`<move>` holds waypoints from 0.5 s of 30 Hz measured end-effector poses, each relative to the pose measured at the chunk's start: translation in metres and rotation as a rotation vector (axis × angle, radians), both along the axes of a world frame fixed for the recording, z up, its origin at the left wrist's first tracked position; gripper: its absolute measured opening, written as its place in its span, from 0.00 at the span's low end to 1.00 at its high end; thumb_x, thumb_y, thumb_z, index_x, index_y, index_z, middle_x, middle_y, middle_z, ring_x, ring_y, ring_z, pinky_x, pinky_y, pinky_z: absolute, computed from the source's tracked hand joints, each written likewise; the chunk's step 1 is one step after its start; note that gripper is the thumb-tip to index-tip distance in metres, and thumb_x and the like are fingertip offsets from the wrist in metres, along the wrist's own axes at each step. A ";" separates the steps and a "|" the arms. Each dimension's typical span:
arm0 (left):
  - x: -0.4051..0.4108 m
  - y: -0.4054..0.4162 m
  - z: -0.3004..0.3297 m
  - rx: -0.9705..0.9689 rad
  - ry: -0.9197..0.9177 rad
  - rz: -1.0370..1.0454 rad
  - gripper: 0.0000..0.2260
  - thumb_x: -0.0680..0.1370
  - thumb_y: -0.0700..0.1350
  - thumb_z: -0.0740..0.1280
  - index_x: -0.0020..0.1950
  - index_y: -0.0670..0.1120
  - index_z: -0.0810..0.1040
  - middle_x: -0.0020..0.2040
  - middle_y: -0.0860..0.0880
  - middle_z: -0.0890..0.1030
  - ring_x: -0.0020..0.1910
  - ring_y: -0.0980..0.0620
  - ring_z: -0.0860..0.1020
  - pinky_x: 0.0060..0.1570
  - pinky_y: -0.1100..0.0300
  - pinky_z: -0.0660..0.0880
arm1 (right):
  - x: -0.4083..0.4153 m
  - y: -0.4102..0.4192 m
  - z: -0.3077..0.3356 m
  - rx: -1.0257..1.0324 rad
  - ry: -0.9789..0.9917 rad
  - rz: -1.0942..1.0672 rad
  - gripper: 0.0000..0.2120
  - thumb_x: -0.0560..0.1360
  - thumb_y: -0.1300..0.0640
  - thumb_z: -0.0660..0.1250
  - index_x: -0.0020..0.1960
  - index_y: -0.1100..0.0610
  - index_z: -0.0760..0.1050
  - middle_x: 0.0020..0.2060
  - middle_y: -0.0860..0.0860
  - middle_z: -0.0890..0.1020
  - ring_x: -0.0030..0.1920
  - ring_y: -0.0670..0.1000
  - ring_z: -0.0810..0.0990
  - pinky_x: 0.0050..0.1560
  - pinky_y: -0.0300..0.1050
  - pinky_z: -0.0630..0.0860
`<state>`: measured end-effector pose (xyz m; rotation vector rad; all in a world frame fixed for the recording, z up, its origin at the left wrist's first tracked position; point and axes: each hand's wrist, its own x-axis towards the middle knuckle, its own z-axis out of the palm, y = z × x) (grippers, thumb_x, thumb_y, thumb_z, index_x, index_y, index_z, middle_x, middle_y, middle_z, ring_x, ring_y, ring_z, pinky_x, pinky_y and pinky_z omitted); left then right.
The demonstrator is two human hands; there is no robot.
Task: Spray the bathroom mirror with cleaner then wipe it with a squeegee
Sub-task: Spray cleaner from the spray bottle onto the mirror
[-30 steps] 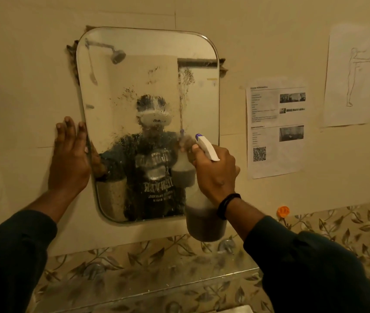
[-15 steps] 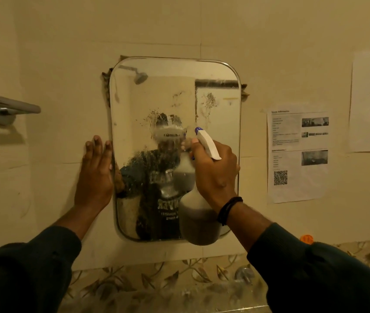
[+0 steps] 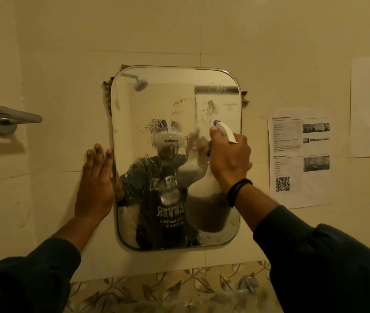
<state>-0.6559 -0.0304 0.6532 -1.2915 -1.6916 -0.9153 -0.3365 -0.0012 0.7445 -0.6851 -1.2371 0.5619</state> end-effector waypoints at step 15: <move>-0.004 0.006 -0.004 0.016 0.043 0.022 0.28 0.81 0.48 0.41 0.82 0.45 0.44 0.82 0.45 0.41 0.81 0.44 0.39 0.79 0.43 0.48 | 0.012 0.027 -0.034 -0.122 -0.102 0.014 0.17 0.77 0.42 0.63 0.32 0.46 0.67 0.31 0.43 0.74 0.34 0.44 0.72 0.56 0.62 0.73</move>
